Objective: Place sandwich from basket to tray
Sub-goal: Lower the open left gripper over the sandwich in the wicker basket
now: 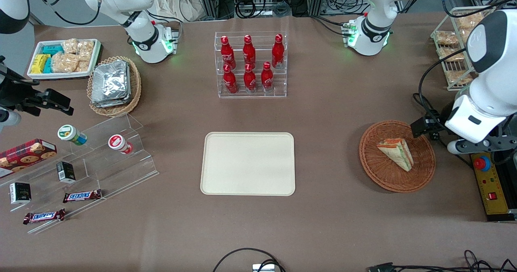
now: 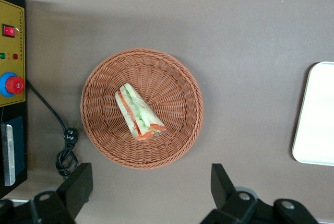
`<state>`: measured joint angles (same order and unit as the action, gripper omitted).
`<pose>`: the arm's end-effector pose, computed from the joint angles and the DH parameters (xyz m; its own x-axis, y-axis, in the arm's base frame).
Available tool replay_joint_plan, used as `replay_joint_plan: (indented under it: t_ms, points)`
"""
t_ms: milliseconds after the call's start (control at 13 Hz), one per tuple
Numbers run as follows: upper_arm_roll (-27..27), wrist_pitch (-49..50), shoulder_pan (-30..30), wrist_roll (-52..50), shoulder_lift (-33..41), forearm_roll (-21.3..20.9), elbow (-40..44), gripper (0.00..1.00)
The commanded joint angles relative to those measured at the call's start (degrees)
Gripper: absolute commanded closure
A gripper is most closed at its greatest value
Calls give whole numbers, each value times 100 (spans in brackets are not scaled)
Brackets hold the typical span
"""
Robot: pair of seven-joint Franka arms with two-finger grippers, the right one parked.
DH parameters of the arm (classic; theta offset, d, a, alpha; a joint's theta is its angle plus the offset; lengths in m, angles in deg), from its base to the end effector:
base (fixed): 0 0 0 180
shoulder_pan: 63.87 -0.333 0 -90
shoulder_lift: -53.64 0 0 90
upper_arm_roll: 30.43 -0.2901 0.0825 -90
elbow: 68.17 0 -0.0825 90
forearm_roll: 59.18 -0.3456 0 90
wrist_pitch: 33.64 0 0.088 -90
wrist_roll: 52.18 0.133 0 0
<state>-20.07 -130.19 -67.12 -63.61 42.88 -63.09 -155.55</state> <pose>0.5703 -0.0552 0.5016 0.9974 0.0697 -0.0175 0.0690 -0.9969 -0.0382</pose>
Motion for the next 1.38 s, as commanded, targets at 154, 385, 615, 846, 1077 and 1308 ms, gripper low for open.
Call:
replay_joint_plan:
  t_ms: [154,385,615,846,1077,1308]
  points:
    - [19,181,-35,141,-313,-4,309,0]
    - [19,111,-26,45,-445,-214,188,0]
    - [19,-213,-17,-707,-472,-242,-259,0]
    - [28,-855,35,-2577,-454,-259,-875,0]
    - [36,-1452,44,-4030,-463,-259,-1428,0]
    - [-7,-2059,-52,-4332,-436,-259,-2018,0]
